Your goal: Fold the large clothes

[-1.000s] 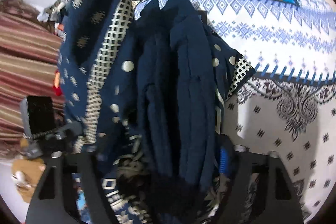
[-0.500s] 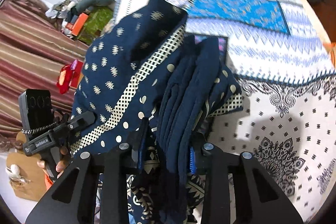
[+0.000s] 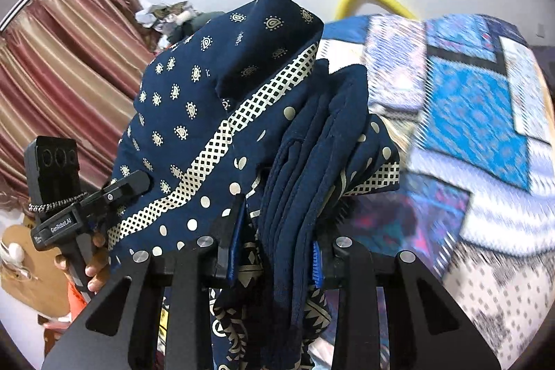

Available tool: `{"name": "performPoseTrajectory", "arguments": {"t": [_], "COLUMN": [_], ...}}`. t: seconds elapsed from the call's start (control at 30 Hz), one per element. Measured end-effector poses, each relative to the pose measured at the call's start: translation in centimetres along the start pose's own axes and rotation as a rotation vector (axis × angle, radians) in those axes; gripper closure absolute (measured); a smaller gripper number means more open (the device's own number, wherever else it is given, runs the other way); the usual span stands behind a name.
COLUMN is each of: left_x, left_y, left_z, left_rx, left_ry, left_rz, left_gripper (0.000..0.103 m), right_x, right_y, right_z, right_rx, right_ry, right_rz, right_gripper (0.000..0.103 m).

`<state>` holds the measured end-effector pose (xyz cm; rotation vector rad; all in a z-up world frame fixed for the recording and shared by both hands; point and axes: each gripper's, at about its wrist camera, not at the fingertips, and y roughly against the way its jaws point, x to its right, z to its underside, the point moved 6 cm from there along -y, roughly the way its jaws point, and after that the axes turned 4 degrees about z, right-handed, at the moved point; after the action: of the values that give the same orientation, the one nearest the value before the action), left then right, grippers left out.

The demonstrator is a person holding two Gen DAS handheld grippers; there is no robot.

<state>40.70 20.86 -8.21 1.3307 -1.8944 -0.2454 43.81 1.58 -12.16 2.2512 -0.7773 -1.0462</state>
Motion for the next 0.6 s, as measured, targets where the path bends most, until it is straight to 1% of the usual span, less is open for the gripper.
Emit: {"name": "performPoseTrajectory", "arguments": {"t": [0.1,0.17,0.2,0.33,0.43,0.5,0.53,0.57,0.6], "left_x": [-2.7,-5.1,-6.4,-12.6,-17.4,-20.9,-22.2,-23.2,-23.7], "left_y": [0.3,0.1,0.4,-2.2,-5.2,-8.3,-9.4,-10.1,-10.3], "left_z": [-2.2,-3.1,-3.0,-3.5,-2.6,-1.1,-0.1,0.6,1.1], "left_rx": [0.026,0.035,0.037,0.019,-0.019,-0.087,-0.118,-0.125,-0.108], "left_ry": [-0.001,0.024,0.040,0.116,0.199,0.250,0.266,0.272,0.269], "left_rz": [-0.030,-0.037,-0.040,-0.087,-0.140,-0.169,-0.187,-0.192,-0.181], "left_gripper": [0.052,0.052,0.052,0.052,0.052,0.052,0.049,0.048,0.046], "right_x": [-1.4,-2.4,-2.7,-3.1,-2.4,-1.3,-0.3,0.6,1.1], "right_y": [-2.6,-4.7,-5.4,-10.4,-15.9,-19.3,-21.4,-23.1,-24.0], "right_z": [-1.9,-3.0,-3.3,-4.3,-3.8,-3.1,-2.5,-2.0,-1.5], "right_rx": [0.000,-0.001,-0.004,-0.038,-0.070,-0.110,-0.143,-0.166,-0.177], "right_ry": [0.010,0.022,0.023,0.018,0.044,0.034,0.024,0.024,0.028], "right_rz": [-0.022,-0.029,-0.033,-0.038,0.011,0.040,0.062,0.087,0.097], "right_gripper": [0.075,0.075,0.075,0.075,0.075,0.075,0.075,0.075,0.073]}}
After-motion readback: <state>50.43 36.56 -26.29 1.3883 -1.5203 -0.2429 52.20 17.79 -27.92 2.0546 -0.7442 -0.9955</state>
